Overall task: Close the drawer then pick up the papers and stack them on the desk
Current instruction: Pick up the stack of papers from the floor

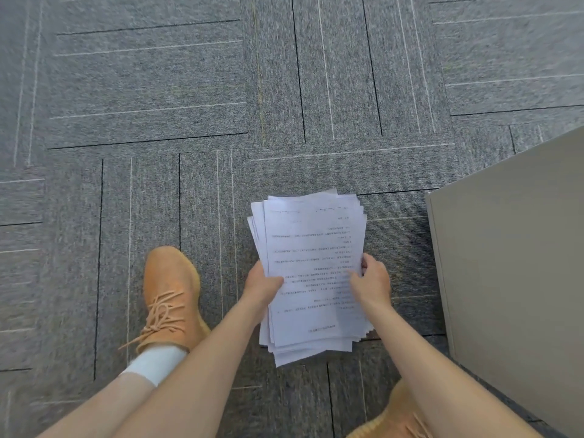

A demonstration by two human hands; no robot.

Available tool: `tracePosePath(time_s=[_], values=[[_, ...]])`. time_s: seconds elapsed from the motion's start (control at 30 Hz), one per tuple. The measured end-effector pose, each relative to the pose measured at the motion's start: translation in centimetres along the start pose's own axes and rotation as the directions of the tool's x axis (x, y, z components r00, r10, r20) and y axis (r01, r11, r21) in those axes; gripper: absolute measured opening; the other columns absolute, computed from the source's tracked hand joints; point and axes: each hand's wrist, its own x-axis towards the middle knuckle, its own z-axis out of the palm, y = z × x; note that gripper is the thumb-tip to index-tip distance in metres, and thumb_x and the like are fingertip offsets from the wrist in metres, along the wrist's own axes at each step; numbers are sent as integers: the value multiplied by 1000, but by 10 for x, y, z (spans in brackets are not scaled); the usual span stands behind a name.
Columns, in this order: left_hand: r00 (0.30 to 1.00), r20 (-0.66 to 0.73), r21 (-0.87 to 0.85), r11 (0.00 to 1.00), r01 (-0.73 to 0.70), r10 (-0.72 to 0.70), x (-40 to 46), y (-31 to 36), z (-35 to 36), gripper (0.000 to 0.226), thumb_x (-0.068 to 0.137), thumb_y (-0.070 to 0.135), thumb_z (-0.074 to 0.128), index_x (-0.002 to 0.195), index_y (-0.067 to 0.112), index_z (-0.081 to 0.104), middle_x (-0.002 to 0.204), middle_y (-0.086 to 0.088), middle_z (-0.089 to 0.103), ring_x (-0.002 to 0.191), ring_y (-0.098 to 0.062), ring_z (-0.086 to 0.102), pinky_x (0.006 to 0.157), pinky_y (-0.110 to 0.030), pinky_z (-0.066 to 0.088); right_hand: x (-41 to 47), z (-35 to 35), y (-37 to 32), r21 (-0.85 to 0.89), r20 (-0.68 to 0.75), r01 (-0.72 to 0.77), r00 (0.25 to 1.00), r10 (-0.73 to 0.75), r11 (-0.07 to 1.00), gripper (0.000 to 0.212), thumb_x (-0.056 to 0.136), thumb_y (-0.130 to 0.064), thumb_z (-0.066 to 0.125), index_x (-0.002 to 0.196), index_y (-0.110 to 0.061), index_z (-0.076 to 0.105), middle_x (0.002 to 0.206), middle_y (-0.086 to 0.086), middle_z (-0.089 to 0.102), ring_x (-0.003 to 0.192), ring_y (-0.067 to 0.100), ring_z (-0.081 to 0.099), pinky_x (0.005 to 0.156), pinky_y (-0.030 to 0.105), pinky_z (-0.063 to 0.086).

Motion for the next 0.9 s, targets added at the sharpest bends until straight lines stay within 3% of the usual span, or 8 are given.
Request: tracePosePath(time_s=[0.13, 0.3, 0.43, 0.63, 0.8, 0.9], values=[[997, 65, -71, 997, 33, -28, -3, 8, -16, 44, 85, -7, 59, 125, 12, 55, 120, -11, 67, 106, -32, 66, 92, -54, 53, 4, -12, 0, 47, 126, -88, 989, 81, 995, 33, 89, -25, 59, 120, -14, 60, 121, 9, 60, 102, 27, 63, 88, 42, 52], [986, 166, -128, 991, 35, -14, -27, 38, -30, 40, 89, -5, 59, 125, 13, 55, 119, -13, 68, 105, -35, 66, 92, -56, 53, -11, -42, -16, 411, 364, -326, 915, 175, 851, 18, 92, -15, 64, 109, -9, 68, 106, 9, 75, 95, 30, 73, 90, 52, 58], [980, 196, -89, 996, -22, 39, -54, 71, -43, 48, 89, -5, 60, 134, 10, 51, 126, -14, 65, 111, -35, 65, 94, -55, 52, -29, -70, -41, 480, 329, -238, 941, 78, 844, 19, 91, -12, 67, 109, -10, 68, 108, 12, 76, 96, 32, 74, 90, 56, 57], [953, 198, -91, 973, -213, 228, -135, 144, -60, 50, 90, -8, 55, 135, 15, 50, 127, -12, 65, 112, -33, 64, 95, -54, 52, -88, -141, -113, 578, 269, -113, 961, -58, 808, 24, 89, -9, 67, 113, -10, 65, 106, 13, 76, 94, 35, 74, 86, 59, 58], [894, 215, -166, 916, -364, 394, -237, 218, -75, 45, 90, -11, 51, 124, 19, 54, 122, -16, 65, 111, -40, 63, 94, -63, 49, -173, -228, -183, 659, 128, 96, 963, -236, 746, 22, 90, 0, 64, 111, -3, 64, 104, 18, 75, 92, 39, 74, 85, 58, 58], [836, 213, -216, 859, -465, 506, -317, 260, -79, 41, 89, -11, 52, 115, 20, 54, 117, -18, 66, 104, -42, 66, 88, -64, 52, -243, -291, -218, 642, 0, 264, 939, -344, 720, 20, 90, -2, 66, 108, -9, 64, 106, 14, 74, 95, 34, 73, 86, 54, 59]])
